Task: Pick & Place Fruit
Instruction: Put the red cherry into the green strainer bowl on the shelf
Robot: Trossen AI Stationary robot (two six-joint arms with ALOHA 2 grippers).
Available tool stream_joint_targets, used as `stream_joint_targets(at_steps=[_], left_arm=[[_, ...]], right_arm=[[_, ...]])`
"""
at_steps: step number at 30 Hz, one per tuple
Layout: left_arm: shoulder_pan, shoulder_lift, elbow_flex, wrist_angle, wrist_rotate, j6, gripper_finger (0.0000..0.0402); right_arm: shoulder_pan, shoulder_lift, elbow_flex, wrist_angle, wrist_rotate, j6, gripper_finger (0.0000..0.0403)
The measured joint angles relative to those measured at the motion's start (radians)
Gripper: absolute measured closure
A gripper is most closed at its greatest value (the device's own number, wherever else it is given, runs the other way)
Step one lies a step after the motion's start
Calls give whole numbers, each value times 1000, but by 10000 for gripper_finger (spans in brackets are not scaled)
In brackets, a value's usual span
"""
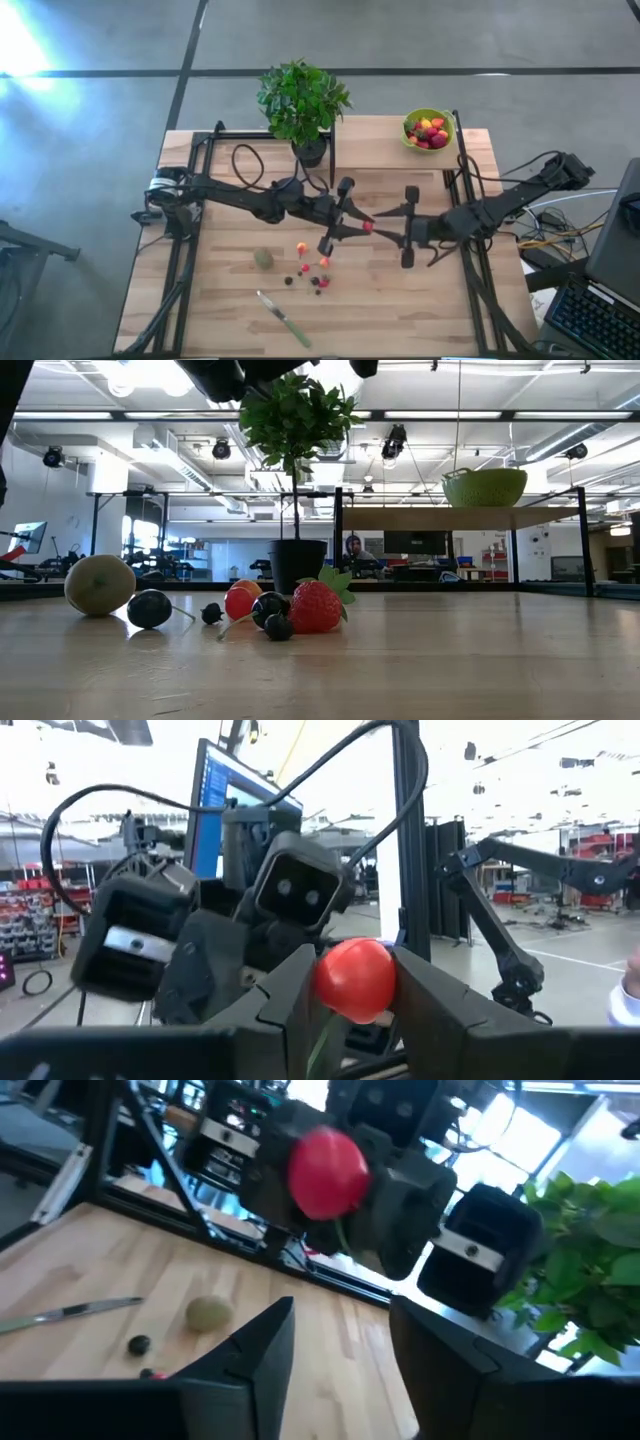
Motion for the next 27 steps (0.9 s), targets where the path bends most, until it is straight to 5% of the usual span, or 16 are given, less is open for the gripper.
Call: stream_joint_targets(at_steps=[13,27], left_arm=[[7,0,0,51,-6,19,279],[12,0,0,45,-8,24,277]], right_arm=[[-83,76,12,128,-4,-26,213],[-83,117,60,131,-16,1,272]])
